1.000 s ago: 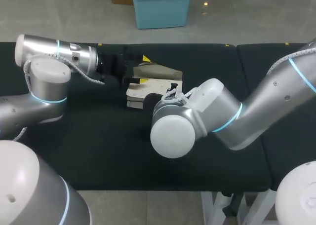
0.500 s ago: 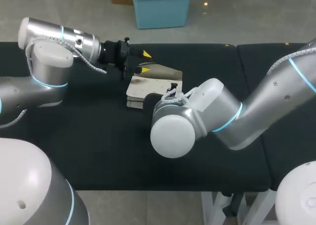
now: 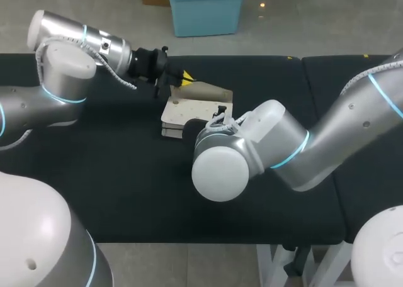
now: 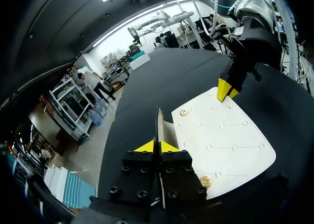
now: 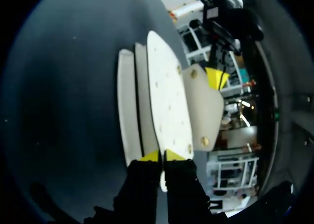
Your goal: Pick up the bag, open it, inspect its contents, close it, and place it on the opposite side
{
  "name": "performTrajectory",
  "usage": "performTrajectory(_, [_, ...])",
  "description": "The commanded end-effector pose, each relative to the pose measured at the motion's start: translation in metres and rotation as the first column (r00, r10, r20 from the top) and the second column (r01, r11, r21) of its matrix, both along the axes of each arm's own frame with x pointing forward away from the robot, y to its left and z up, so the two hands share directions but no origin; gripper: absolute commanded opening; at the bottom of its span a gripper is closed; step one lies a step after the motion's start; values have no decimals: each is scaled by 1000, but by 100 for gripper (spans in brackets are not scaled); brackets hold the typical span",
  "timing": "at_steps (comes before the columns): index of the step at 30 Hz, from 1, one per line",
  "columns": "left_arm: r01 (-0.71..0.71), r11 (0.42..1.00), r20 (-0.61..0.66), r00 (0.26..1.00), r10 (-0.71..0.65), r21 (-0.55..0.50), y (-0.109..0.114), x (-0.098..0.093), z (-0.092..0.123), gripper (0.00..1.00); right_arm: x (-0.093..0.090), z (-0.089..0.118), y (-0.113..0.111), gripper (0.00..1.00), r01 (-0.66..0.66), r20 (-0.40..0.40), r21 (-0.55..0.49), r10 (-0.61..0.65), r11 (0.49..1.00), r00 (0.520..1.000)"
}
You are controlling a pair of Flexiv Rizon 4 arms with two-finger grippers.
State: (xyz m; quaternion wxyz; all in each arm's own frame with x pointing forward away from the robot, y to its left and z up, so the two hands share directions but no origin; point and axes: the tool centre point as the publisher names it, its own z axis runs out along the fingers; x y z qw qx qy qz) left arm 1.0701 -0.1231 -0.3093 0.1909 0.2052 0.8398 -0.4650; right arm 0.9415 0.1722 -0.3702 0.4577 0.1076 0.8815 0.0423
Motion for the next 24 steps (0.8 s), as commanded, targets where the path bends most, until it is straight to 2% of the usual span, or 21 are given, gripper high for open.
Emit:
performTrajectory(1, [16,1000,47,999,-16,-3,4,-10,-5,0,0,-2,0,0,-1,2,2,1,1000,1000])
performTrajectory(10, [57,998,159,985,-62,36,3,-34,-21,0,0,-2,0,0,-1,2,2,1,1000,1000])
performTrajectory(19, [-1,1000,214,977,-5,27,5,-25,-21,0,0,-2,0,0,-1,2,2,1,1000,1000])
performTrajectory(23, [-16,999,210,978,9,32,6,-18,-20,9,0,-2,0,0,-1,2,2,1,1000,1000])
performTrajectory(24, [-20,999,208,978,12,36,6,-16,-20,16,0,-2,0,0,-1,2,2,1,1000,1000])
